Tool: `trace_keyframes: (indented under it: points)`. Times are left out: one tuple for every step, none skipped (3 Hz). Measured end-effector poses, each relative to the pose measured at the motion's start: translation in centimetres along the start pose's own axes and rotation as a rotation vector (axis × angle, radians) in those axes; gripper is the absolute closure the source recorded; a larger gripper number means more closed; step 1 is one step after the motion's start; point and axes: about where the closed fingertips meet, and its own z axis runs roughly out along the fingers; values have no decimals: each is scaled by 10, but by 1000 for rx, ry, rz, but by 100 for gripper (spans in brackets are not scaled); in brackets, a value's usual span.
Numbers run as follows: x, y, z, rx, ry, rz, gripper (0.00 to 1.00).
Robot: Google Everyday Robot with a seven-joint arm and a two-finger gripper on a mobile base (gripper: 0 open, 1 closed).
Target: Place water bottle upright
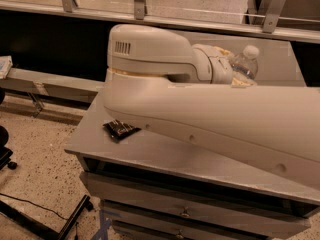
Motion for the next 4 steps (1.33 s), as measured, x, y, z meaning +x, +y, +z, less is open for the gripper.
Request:
trace_keyframes:
  points:
    - [-3,-4,-5,11,-4,-6,17]
    - [-2,-4,-5,11,-4,-6,15]
    - [-2,-4,-5,11,-4,-6,15]
    - [-2,-4,-5,11,-4,-6,16]
